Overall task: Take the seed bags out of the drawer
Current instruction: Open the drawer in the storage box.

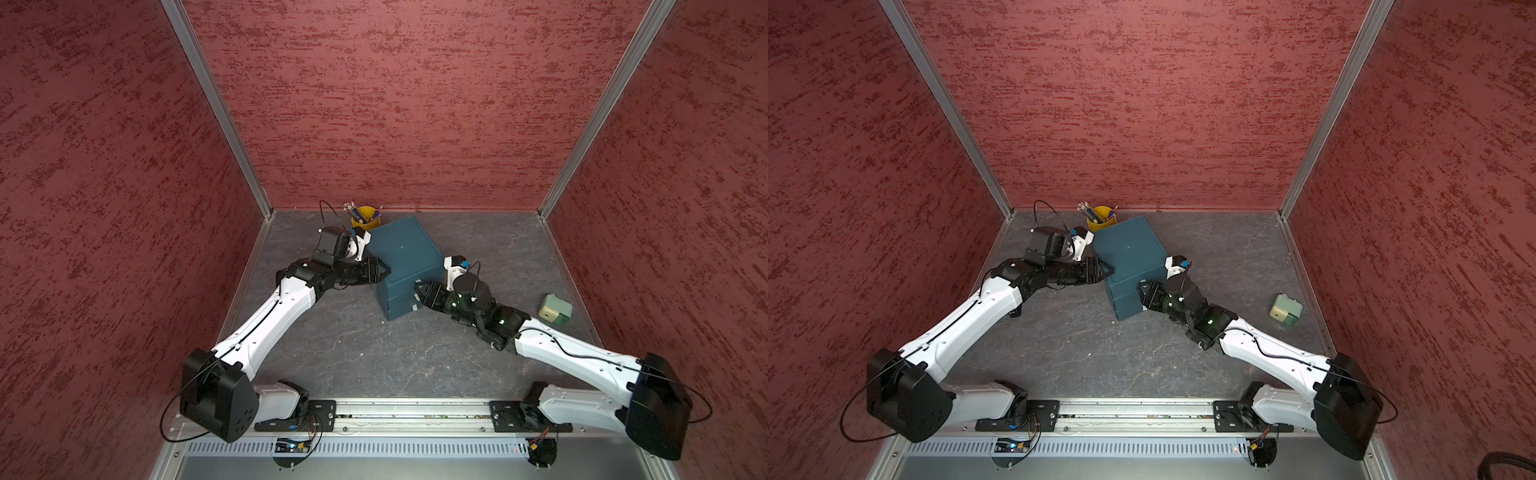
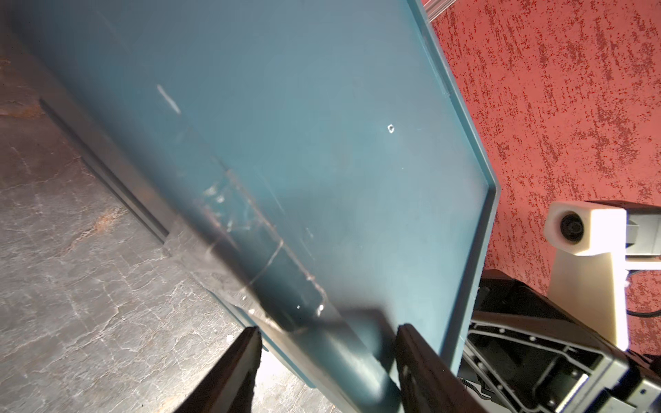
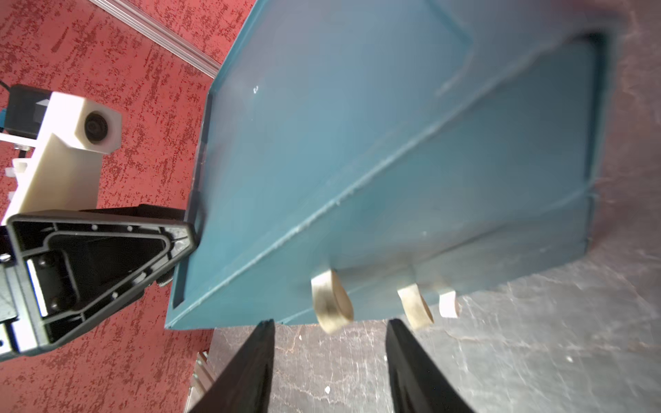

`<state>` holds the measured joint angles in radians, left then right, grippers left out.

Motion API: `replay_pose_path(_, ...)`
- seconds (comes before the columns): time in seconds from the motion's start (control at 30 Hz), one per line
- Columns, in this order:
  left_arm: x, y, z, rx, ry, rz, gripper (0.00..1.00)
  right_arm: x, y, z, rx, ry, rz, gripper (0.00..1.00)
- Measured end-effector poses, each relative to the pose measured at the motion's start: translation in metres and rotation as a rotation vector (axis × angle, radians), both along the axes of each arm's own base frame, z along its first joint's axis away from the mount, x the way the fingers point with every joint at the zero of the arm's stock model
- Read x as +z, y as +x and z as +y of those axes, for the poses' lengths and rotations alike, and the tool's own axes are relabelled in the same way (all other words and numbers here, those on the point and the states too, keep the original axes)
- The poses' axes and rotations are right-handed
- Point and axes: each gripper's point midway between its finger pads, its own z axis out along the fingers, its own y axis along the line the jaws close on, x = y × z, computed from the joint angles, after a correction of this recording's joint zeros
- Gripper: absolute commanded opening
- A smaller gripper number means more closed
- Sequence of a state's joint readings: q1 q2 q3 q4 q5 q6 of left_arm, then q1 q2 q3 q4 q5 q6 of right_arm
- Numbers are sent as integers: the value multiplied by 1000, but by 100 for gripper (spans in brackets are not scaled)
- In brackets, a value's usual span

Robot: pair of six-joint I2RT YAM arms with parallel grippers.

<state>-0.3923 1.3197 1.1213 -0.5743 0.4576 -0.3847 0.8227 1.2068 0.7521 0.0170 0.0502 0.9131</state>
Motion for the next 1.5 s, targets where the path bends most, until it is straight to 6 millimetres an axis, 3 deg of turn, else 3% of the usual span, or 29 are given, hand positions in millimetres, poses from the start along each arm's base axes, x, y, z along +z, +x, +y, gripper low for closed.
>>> replay_pose_path(0.23, 0, 1, 1, 3, -1, 2, 60, 3, 7, 7, -10, 48, -20, 40)
replay_pose_path(0.6, 0, 4, -1, -10, 5, 0, 59, -3, 12, 1, -42, 89, -29, 15)
replay_pose_path(0.73, 0, 4, 0, -14, 8, -3, 57, -2, 11, 1, -44, 112, -36, 0)
replay_pose_path(1.07, 3, 11, 7, -11, 18, -29, 48, -1, 6, 4, -35, 138, -22, 0)
replay_pose_path(1.5, 3, 22, 12, -22, 33, -57, 50, -2, -35, 5, -14, 132, 22, 0)
